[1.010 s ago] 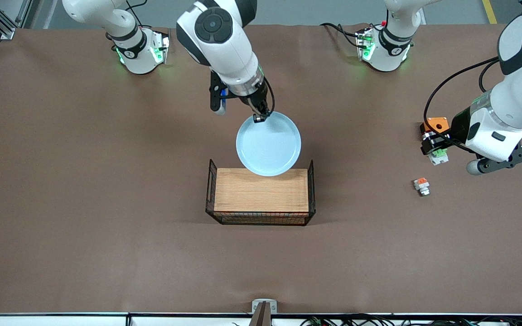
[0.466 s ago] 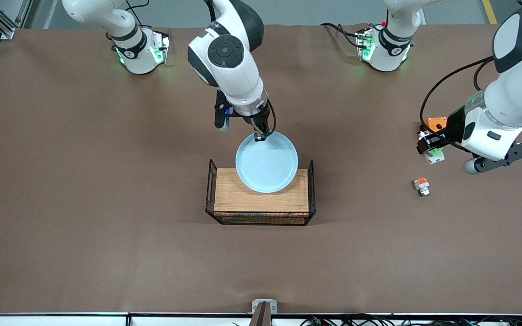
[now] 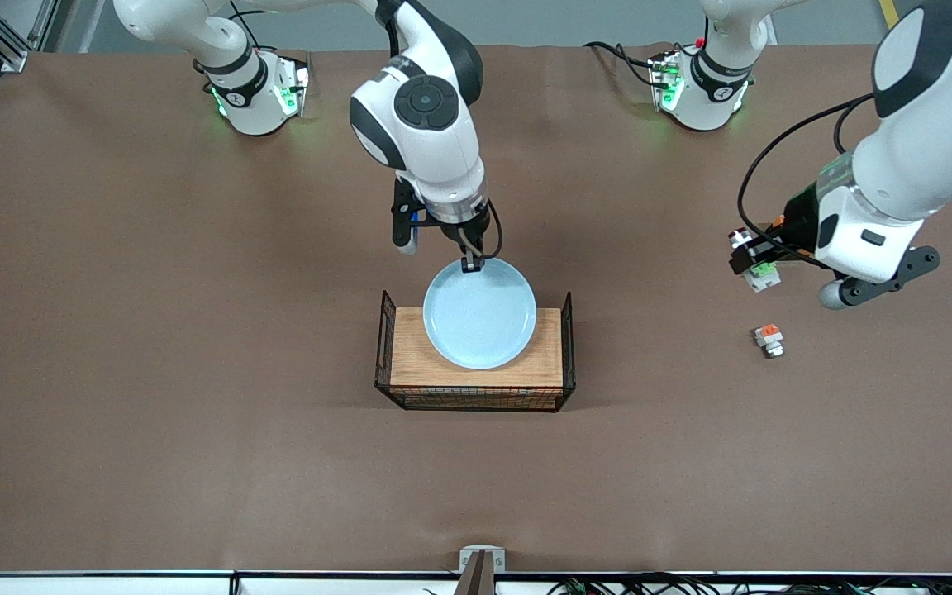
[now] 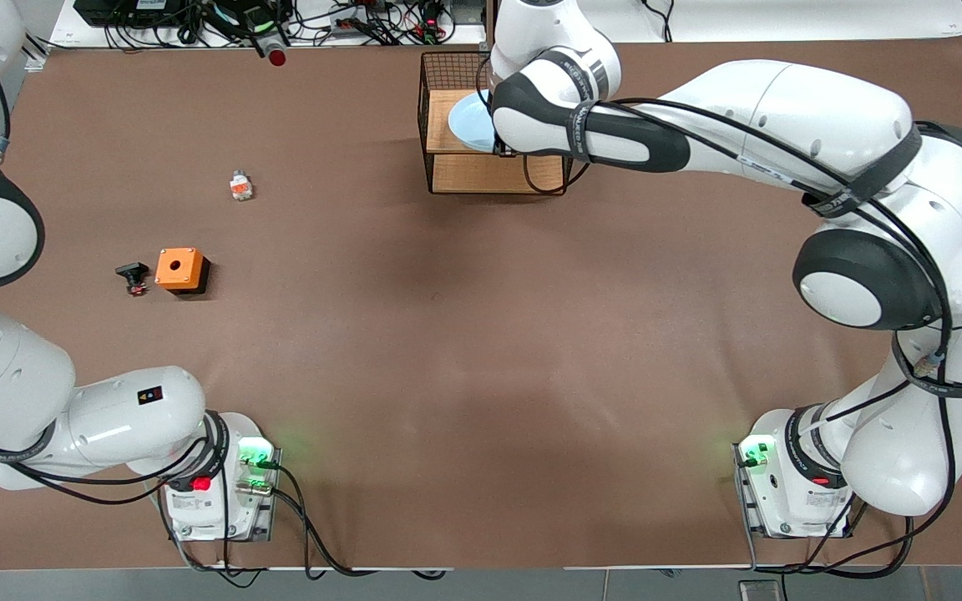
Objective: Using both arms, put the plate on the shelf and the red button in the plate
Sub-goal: 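Lower the plate into the basket while the left gripper carries the switch over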
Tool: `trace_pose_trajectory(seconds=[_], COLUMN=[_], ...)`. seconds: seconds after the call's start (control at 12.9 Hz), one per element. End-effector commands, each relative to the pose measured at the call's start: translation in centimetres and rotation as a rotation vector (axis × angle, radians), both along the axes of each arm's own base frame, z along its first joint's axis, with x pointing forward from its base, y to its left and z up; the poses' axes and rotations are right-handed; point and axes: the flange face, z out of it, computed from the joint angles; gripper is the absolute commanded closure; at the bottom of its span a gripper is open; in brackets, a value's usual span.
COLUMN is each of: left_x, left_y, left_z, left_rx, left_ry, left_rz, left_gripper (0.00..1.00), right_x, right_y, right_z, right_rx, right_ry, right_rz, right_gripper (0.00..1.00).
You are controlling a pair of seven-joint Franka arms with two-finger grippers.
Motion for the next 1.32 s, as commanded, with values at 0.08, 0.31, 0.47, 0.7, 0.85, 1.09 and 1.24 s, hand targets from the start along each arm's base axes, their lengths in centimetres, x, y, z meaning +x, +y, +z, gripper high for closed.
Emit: trace_pose_trajectory(seconds=[0.08, 0.31, 0.47, 0.7, 0.85, 1.09, 1.24], left_x=[0.3, 0.6, 1.4, 1.5, 1.9, 1.8, 1.6], left_y=[-3.8, -7.5, -9.1, -12.8, -13.8, -16.5, -18.5], left_z=[0.2, -1.0, -2.0, -3.6, -4.3, -5.0, -5.4], left_rx=[-0.045, -0.082, -0.12, -0.163, -0.19, -0.241, -0.254], left_ry=[-0.013, -0.025, -0.039, -0.044, -0.051, -0.063, -0.06], left_rz=[0.082, 0.168, 0.242, 0.309, 0.353, 0.413, 0.408], left_gripper=[1.0, 1.0, 1.0, 1.0, 1.0, 1.0, 1.0], right_x=[1.7, 2.1, 2.2, 4.6, 5.0, 4.5, 3.6], right_y=[-0.4, -0.1, -0.1, -2.8, -3.8, -3.9, -5.2], right_z=[-1.3, -3.2, -3.4, -3.2, -2.9, 1.0, 5.4], right_rx=[-0.003, -0.015, -0.013, 0.01, 0.002, -0.053, -0.06], right_ry=[-0.029, -0.033, -0.039, 0.003, 0.028, 0.079, 0.1], right_rz=[-0.026, -0.021, -0.021, -0.091, -0.103, 0.025, 0.115], right_gripper=[0.97, 0.95, 0.9, 0.29, 0.09, 0.0, 0.0])
